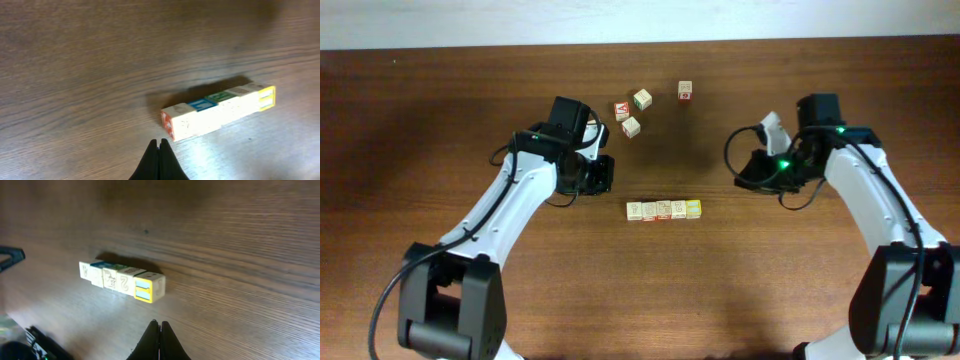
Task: Rotate 5 blocks
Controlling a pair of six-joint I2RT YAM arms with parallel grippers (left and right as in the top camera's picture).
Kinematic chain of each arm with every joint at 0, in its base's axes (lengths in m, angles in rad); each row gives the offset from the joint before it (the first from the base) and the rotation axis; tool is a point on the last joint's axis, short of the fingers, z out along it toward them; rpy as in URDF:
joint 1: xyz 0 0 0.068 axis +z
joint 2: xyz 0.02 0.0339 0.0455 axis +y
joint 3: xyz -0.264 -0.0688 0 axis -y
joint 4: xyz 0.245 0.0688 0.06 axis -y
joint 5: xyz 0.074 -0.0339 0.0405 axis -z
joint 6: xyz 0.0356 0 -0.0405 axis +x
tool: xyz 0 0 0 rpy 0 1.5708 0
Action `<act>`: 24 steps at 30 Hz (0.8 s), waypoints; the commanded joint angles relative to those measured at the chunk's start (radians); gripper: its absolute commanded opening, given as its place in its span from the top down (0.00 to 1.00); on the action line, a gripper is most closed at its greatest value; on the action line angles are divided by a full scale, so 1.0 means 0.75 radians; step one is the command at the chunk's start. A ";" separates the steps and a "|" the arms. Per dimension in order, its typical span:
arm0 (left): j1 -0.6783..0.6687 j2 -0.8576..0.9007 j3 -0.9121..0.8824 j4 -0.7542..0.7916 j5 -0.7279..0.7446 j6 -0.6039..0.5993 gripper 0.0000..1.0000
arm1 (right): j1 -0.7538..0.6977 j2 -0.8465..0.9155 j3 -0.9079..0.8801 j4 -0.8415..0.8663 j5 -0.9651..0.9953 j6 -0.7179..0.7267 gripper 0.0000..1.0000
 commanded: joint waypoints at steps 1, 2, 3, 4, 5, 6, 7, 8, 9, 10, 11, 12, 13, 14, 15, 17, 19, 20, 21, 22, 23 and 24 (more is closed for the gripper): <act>0.022 -0.030 -0.084 0.077 0.240 -0.007 1.00 | -0.051 0.036 -0.012 -0.042 -0.056 -0.032 0.96; 0.028 -0.030 -0.110 0.106 0.266 -0.007 1.00 | -0.051 0.048 -0.012 -0.042 -0.058 -0.042 0.96; 0.035 -0.030 -0.137 0.130 0.268 -0.013 1.00 | -0.051 0.057 -0.012 -0.040 -0.066 -0.045 0.96; 0.040 -0.030 -0.162 0.153 0.268 -0.013 1.00 | -0.049 0.070 -0.013 -0.036 -0.068 -0.045 0.96; 0.046 -0.030 -0.181 0.171 0.269 -0.013 1.00 | -0.048 0.074 -0.012 -0.035 -0.077 -0.053 0.96; 0.051 -0.030 -0.199 0.188 0.263 -0.013 1.00 | -0.048 0.083 -0.012 -0.034 -0.084 -0.059 0.96; 0.055 -0.030 -0.208 0.196 0.262 -0.013 1.00 | -0.049 0.087 -0.012 -0.035 -0.091 -0.062 0.96; 0.056 -0.030 -0.211 0.199 0.252 -0.013 1.00 | -0.048 0.094 -0.013 -0.035 -0.091 -0.065 0.96; 0.056 -0.029 -0.211 0.199 0.226 -0.013 1.00 | -0.048 0.101 -0.013 -0.036 -0.091 -0.069 0.96; 0.054 -0.029 -0.211 0.199 0.208 -0.013 1.00 | -0.048 0.109 -0.013 -0.035 -0.092 -0.068 0.96; 0.054 -0.029 -0.212 0.198 0.188 -0.013 1.00 | -0.048 0.117 -0.013 -0.030 -0.091 -0.068 0.96; 0.054 -0.027 -0.214 0.195 0.189 -0.029 1.00 | -0.048 0.126 -0.013 -0.023 -0.091 -0.068 0.96; 0.053 -0.025 -0.222 0.193 0.194 -0.085 1.00 | -0.047 0.137 -0.013 -0.013 -0.091 -0.068 0.96; 0.052 -0.025 -0.237 0.195 0.193 -0.126 1.00 | -0.043 0.153 -0.012 0.000 -0.091 -0.068 0.96; 0.052 -0.025 -0.253 0.209 0.192 -0.128 1.00 | -0.038 0.163 -0.013 0.007 -0.097 -0.068 0.96; 0.052 -0.025 -0.283 0.237 0.176 -0.127 1.00 | -0.019 0.181 -0.013 0.016 -0.104 -0.069 0.96; 0.052 -0.025 -0.298 0.240 0.156 -0.127 1.00 | 0.004 0.192 -0.013 0.021 -0.104 -0.074 0.96; 0.052 -0.025 -0.302 0.239 0.158 -0.121 1.00 | 0.012 0.194 -0.013 0.021 -0.105 -0.078 0.96; 0.052 -0.023 -0.305 0.238 0.158 -0.120 1.00 | 0.022 0.198 -0.013 0.026 -0.104 -0.078 0.96; 0.052 -0.022 -0.307 0.240 0.158 -0.117 1.00 | 0.026 0.200 -0.013 0.031 -0.104 -0.078 0.96; 0.052 -0.020 -0.307 0.241 0.158 -0.116 1.00 | 0.030 0.200 -0.013 0.035 -0.103 -0.078 0.96; 0.052 -0.016 -0.307 0.249 0.158 -0.110 1.00 | 0.031 0.200 -0.013 0.040 -0.104 -0.078 0.96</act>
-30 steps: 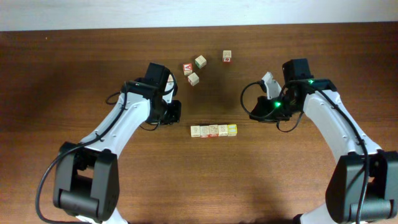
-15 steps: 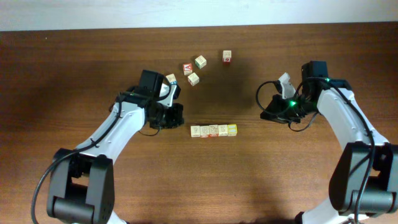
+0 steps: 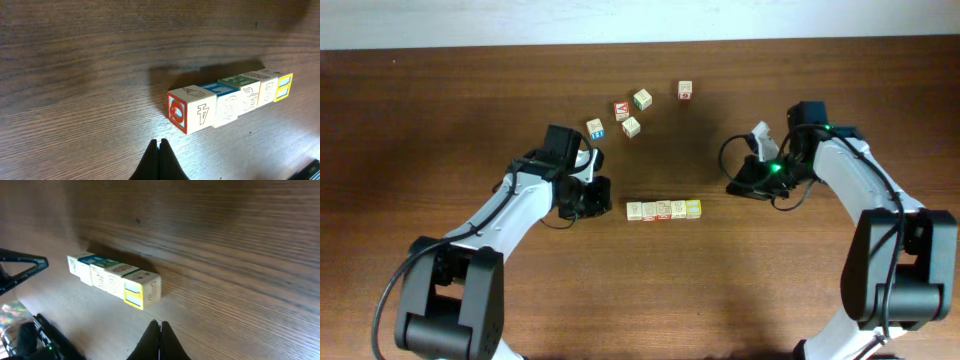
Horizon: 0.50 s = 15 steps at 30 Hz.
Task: Rotate 5 blocks
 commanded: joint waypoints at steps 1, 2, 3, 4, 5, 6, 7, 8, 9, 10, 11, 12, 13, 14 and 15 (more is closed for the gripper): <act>-0.006 -0.009 -0.012 0.027 -0.014 0.001 1.00 | 0.017 0.017 -0.013 0.016 -0.026 -0.015 0.96; -0.016 -0.004 -0.012 0.034 -0.014 0.013 1.00 | 0.017 0.017 -0.013 0.017 -0.026 -0.015 0.96; -0.024 0.002 -0.012 0.040 -0.016 0.013 1.00 | 0.017 0.017 -0.013 0.016 -0.026 -0.015 0.96; -0.033 0.008 -0.012 0.044 -0.022 0.013 1.00 | 0.018 0.017 -0.013 0.016 -0.026 -0.015 0.96; -0.044 0.020 -0.012 0.048 -0.038 0.013 1.00 | 0.018 0.017 -0.013 0.015 -0.026 -0.015 0.96; -0.056 0.031 -0.012 0.052 -0.051 0.012 1.00 | 0.017 0.017 -0.013 0.014 -0.026 -0.015 0.96; -0.063 0.051 -0.012 0.063 -0.048 0.012 1.00 | 0.017 0.017 -0.013 0.015 -0.026 -0.015 0.96; -0.064 0.069 -0.011 0.076 -0.034 0.011 1.00 | 0.017 0.017 -0.013 0.015 -0.026 -0.015 0.96; -0.064 0.078 -0.011 0.083 -0.022 0.012 1.00 | 0.017 0.017 -0.013 0.015 -0.025 -0.015 0.96; -0.064 0.085 -0.011 0.086 -0.012 0.012 1.00 | 0.017 0.017 -0.013 0.015 -0.025 -0.015 0.96; -0.063 0.087 -0.011 0.086 -0.009 0.012 1.00 | 0.017 0.017 -0.013 0.015 -0.025 -0.014 0.96; -0.064 0.087 -0.011 0.086 -0.009 0.012 1.00 | 0.018 0.017 -0.013 0.015 -0.025 -0.014 0.96; -0.064 0.087 -0.011 0.086 -0.008 0.012 1.00 | 0.017 0.017 -0.013 0.015 -0.025 -0.014 0.96; -0.066 0.087 -0.011 0.086 -0.004 0.009 1.00 | 0.017 0.017 -0.013 0.016 -0.025 -0.014 0.96; -0.069 0.087 -0.011 0.086 -0.004 0.006 1.00 | 0.017 0.017 -0.013 0.016 -0.025 -0.014 0.96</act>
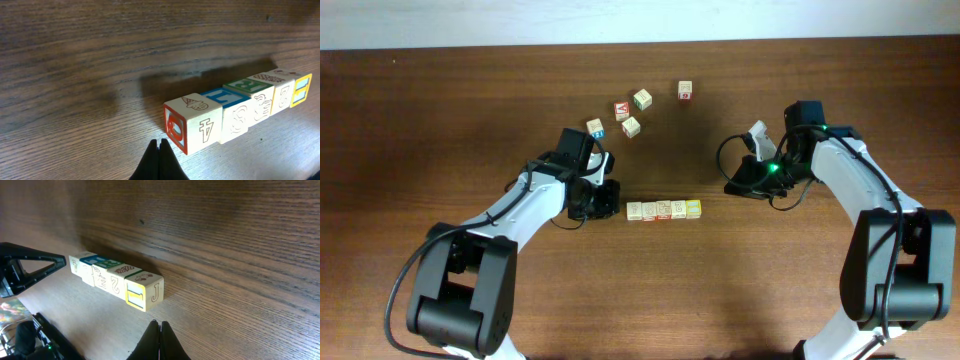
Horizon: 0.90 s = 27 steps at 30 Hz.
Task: Rotate 5 blocks
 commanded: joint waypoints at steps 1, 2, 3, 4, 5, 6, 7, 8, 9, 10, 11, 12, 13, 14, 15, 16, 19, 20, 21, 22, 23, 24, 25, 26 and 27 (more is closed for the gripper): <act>-0.003 0.010 -0.011 0.008 0.019 0.006 1.00 | 0.005 0.017 -0.013 0.004 -0.021 -0.009 0.96; -0.003 0.012 -0.011 0.009 0.019 0.005 1.00 | 0.005 0.017 -0.013 0.004 -0.016 0.005 0.96; -0.003 0.015 -0.011 0.009 0.019 0.005 1.00 | 0.005 0.017 -0.013 0.004 -0.016 0.006 0.96; -0.003 0.021 -0.011 0.009 0.019 -0.001 1.00 | 0.005 0.017 -0.013 0.004 -0.016 0.007 0.96; -0.003 0.030 -0.011 0.014 0.019 -0.013 1.00 | 0.005 0.017 -0.013 0.003 -0.016 0.007 0.96; -0.003 0.042 -0.011 0.024 0.020 -0.026 1.00 | 0.005 0.017 -0.013 0.004 -0.016 0.007 0.96; -0.003 0.055 -0.011 0.028 0.020 -0.039 1.00 | 0.005 0.017 -0.013 0.004 -0.016 0.007 0.96; -0.003 0.065 -0.011 0.030 0.021 -0.055 1.00 | 0.005 0.017 -0.013 0.004 -0.016 0.007 0.96; -0.001 0.073 -0.011 0.033 0.037 -0.055 1.00 | 0.005 0.017 -0.013 0.004 -0.016 0.007 0.96; 0.001 0.078 -0.009 0.033 0.045 -0.054 1.00 | 0.005 0.017 -0.013 0.004 -0.016 0.007 0.96; 0.001 0.078 -0.009 0.033 0.045 -0.053 1.00 | 0.005 0.017 -0.013 0.005 -0.016 0.007 0.96; 0.001 0.078 -0.009 0.033 0.045 -0.047 1.00 | 0.005 0.017 -0.013 0.005 -0.016 0.007 0.96; 0.001 0.079 -0.009 0.035 0.046 -0.033 1.00 | 0.005 0.017 -0.013 0.005 -0.016 0.006 0.96; 0.001 0.078 -0.008 0.040 0.061 -0.011 1.00 | 0.005 0.017 -0.013 0.005 -0.016 0.006 0.96; 0.001 0.078 -0.007 0.044 0.072 0.012 1.00 | 0.005 0.017 -0.013 0.005 -0.016 0.006 0.96; 0.001 0.078 -0.006 0.044 0.074 0.012 1.00 | 0.005 0.017 -0.013 0.005 -0.016 0.006 0.96; 0.001 0.079 -0.006 0.055 0.080 0.025 1.00 | 0.005 0.017 -0.013 0.005 -0.016 0.006 0.96; 0.001 0.079 -0.006 0.058 0.083 0.034 1.00 | 0.005 0.017 -0.013 0.005 -0.015 0.006 0.96; 0.000 0.078 -0.006 0.062 0.085 0.034 1.00 | 0.005 0.017 -0.013 0.005 -0.010 0.006 0.96; 0.000 0.079 -0.006 0.063 0.091 0.043 1.00 | 0.005 0.017 -0.013 0.005 -0.005 0.006 0.96; 0.000 0.078 -0.006 0.063 0.100 0.054 1.00 | 0.005 0.017 -0.013 0.005 -0.002 0.006 0.96; 0.000 0.078 -0.006 0.065 0.111 0.069 1.00 | 0.005 0.017 -0.013 0.005 -0.002 0.006 0.96; 0.000 0.078 -0.004 0.066 0.115 0.074 1.00 | 0.005 0.017 -0.013 0.005 -0.002 0.006 0.96; 0.000 0.078 -0.003 0.067 0.116 0.078 1.00 | 0.005 0.017 -0.013 0.005 -0.002 0.006 0.96; 0.000 0.078 -0.002 0.067 0.117 0.078 1.00 | 0.005 0.017 -0.013 0.005 -0.002 0.006 0.96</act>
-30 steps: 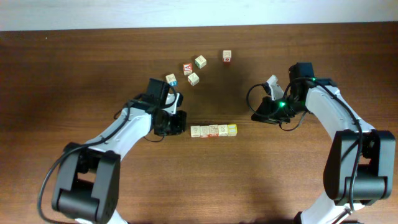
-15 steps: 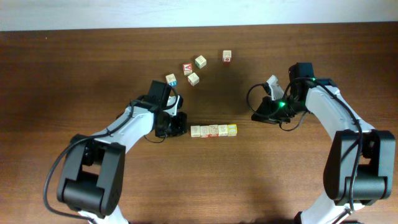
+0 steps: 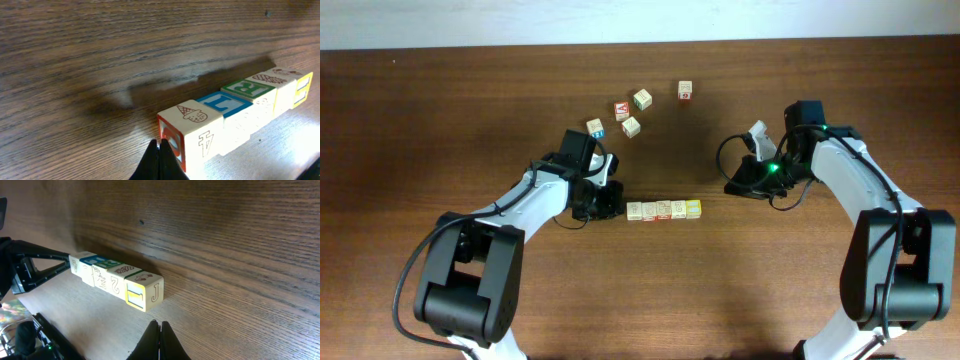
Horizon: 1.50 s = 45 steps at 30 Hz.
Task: Rotate 5 blocks
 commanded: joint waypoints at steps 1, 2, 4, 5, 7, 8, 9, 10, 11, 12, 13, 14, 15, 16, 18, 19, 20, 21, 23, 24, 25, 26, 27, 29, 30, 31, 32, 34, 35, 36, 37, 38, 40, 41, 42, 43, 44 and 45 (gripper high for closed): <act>0.000 0.008 -0.002 0.008 0.044 0.047 1.00 | 0.005 0.017 -0.013 0.005 -0.002 0.005 0.96; 0.000 0.008 -0.002 0.008 0.045 0.047 1.00 | 0.005 0.017 -0.013 0.005 -0.002 0.005 0.96; -0.001 0.008 -0.002 0.012 0.047 0.051 1.00 | 0.005 0.017 -0.013 0.005 -0.002 0.005 0.96; -0.001 0.008 -0.002 0.013 0.050 0.051 1.00 | 0.005 0.017 -0.013 0.005 -0.002 0.005 0.96; 0.000 0.008 -0.002 0.018 0.054 0.051 1.00 | 0.005 0.017 -0.013 0.005 -0.002 0.005 0.96; -0.001 0.008 -0.002 0.019 0.054 0.051 1.00 | 0.005 0.017 -0.013 0.005 0.000 0.005 0.96; 0.000 0.008 -0.002 0.019 0.055 0.051 1.00 | 0.005 0.017 -0.013 0.005 0.004 0.005 0.96; 0.000 0.008 -0.002 0.019 0.057 0.051 1.00 | 0.005 0.017 -0.013 0.004 0.006 0.005 0.96; 0.000 0.008 -0.002 0.022 0.061 0.051 1.00 | 0.005 0.017 -0.013 0.004 0.008 0.005 0.96; 0.000 0.008 -0.002 0.028 0.065 0.051 1.00 | 0.005 0.017 -0.013 0.005 0.008 0.005 0.96; -0.001 0.008 -0.002 0.033 0.071 0.051 1.00 | 0.005 0.017 -0.013 0.005 0.008 0.005 0.96; 0.000 0.008 -0.002 0.036 0.075 0.051 1.00 | 0.005 0.017 -0.013 0.005 0.008 0.005 0.96; 0.000 0.008 -0.002 0.036 0.075 0.050 1.00 | 0.005 0.017 -0.013 0.005 0.008 0.005 0.96; 0.000 0.008 -0.002 0.035 0.075 0.051 1.00 | 0.005 0.017 -0.013 0.005 0.008 0.005 0.96; 0.000 0.008 -0.002 0.033 0.074 0.050 1.00 | 0.007 0.017 -0.013 0.003 0.008 0.005 0.96; 0.000 0.008 -0.002 0.032 0.074 0.050 1.00 | 0.009 0.017 -0.014 0.003 0.008 0.006 0.96; 0.000 0.008 -0.002 0.032 0.074 0.050 1.00 | 0.016 0.017 -0.020 0.004 0.008 0.010 0.96; 0.000 0.008 -0.002 0.030 0.074 0.050 1.00 | 0.023 0.017 -0.025 0.007 0.009 0.018 0.96; -0.001 0.008 -0.002 0.027 0.074 0.045 1.00 | 0.049 0.017 -0.049 0.040 0.030 0.077 0.96; 0.000 0.008 -0.002 0.027 0.074 0.040 1.00 | 0.060 0.017 -0.062 0.063 0.044 0.112 0.96; 0.000 0.008 -0.002 0.027 0.074 0.035 1.00 | 0.071 0.017 -0.079 0.093 0.054 0.150 0.96; 0.000 0.008 -0.002 0.028 0.074 0.035 1.00 | 0.085 0.017 -0.102 0.135 0.054 0.184 0.96; 0.000 0.008 -0.002 0.027 0.074 0.035 1.00 | 0.095 0.017 -0.118 0.162 0.053 0.213 0.96; 0.000 0.008 -0.002 0.027 0.074 0.034 1.00 | 0.114 0.017 -0.154 0.222 0.058 0.279 0.96; 0.000 0.008 -0.002 0.026 0.074 0.033 1.00 | 0.118 0.017 -0.170 0.251 0.058 0.303 0.96; 0.000 0.008 -0.002 0.026 0.074 0.030 1.00 | 0.120 0.017 -0.185 0.277 0.058 0.325 0.96; 0.000 0.008 -0.002 0.027 0.074 0.030 1.00 | 0.120 0.017 -0.196 0.292 0.057 0.327 0.96; 0.000 0.008 -0.002 0.027 0.074 0.030 1.00 | 0.120 0.017 -0.210 0.304 0.058 0.326 0.96; 0.000 0.008 -0.002 0.028 0.073 0.030 1.00 | 0.120 0.017 -0.215 0.308 0.058 0.326 0.96; 0.000 0.008 -0.002 0.028 0.073 0.030 1.00 | 0.120 0.017 -0.219 0.312 0.058 0.325 0.96; 0.000 0.008 -0.002 0.028 0.073 0.030 1.00 | 0.120 0.017 -0.223 0.319 0.058 0.323 0.96; 0.000 0.008 -0.002 0.027 0.073 0.030 1.00 | 0.121 0.018 -0.229 0.332 0.058 0.316 0.96; -0.001 0.008 -0.002 0.027 0.073 0.030 1.00 | 0.131 0.018 -0.238 0.349 0.057 0.265 0.96; -0.001 0.008 -0.002 0.027 0.073 0.030 1.00 | 0.139 0.018 -0.242 0.357 0.057 0.250 0.96; 0.000 0.008 -0.002 0.027 0.073 0.030 1.00 | 0.150 0.018 -0.245 0.359 0.062 0.249 0.96; 0.000 0.008 -0.002 0.027 0.072 0.030 1.00 | 0.157 0.018 -0.247 0.361 0.070 0.249 0.96; 0.000 0.008 -0.002 0.027 0.071 0.030 1.00 | 0.168 0.018 -0.249 0.366 0.086 0.250 0.96; -0.001 0.008 -0.002 0.027 0.070 0.030 1.00 | 0.177 0.018 -0.252 0.372 0.090 0.250 0.96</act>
